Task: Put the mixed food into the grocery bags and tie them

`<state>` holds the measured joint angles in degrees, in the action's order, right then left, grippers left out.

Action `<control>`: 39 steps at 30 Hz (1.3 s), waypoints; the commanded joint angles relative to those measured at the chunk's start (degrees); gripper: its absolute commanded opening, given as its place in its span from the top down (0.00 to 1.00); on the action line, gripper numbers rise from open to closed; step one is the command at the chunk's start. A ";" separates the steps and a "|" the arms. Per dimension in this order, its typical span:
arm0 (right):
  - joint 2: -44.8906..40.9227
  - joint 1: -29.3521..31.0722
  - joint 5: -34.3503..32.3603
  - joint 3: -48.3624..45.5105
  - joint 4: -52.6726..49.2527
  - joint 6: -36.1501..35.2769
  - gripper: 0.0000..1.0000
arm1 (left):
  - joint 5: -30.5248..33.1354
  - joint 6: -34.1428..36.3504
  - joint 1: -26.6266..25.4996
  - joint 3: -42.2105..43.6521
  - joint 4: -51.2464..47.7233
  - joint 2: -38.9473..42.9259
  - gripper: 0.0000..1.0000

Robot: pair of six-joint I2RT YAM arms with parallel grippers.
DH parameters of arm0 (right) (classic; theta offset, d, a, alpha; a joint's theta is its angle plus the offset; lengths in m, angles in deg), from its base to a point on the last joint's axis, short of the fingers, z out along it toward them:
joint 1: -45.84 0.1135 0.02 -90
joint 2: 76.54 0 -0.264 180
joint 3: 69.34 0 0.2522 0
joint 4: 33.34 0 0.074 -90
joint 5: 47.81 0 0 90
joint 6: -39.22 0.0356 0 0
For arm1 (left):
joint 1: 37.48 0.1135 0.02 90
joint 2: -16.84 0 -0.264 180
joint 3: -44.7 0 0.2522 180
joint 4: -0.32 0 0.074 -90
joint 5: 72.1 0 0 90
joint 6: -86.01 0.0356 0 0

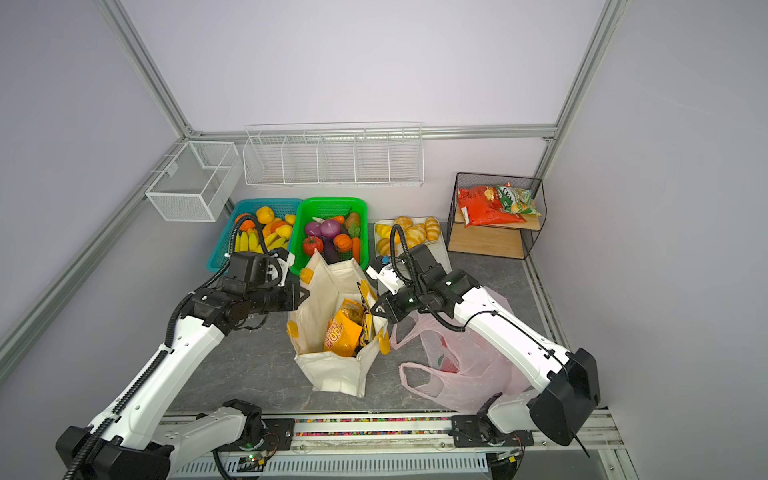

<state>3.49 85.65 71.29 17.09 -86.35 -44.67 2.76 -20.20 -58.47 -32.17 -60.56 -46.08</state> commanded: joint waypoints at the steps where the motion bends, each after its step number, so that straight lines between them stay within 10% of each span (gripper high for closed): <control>1: -1.77 -0.23 -0.61 1.73 0.16 -2.91 0.93 | -4.03 1.93 0.37 -2.18 1.95 2.19 1.00; 13: -4.42 -1.49 -1.22 2.12 -1.93 -5.26 0.93 | -10.99 -0.84 0.33 0.35 8.31 3.82 1.00; 26: 0.72 -0.13 3.77 1.95 2.76 -3.96 0.93 | -0.27 4.11 0.34 0.27 1.40 1.37 1.00; 39: -5.40 -3.03 -6.66 -1.44 8.79 -2.07 0.46 | 15.29 2.97 4.15 -1.14 -4.89 2.35 1.00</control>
<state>1.85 83.94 68.12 17.50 -83.11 -47.58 10.87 -17.86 -57.16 -31.10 -62.24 -45.90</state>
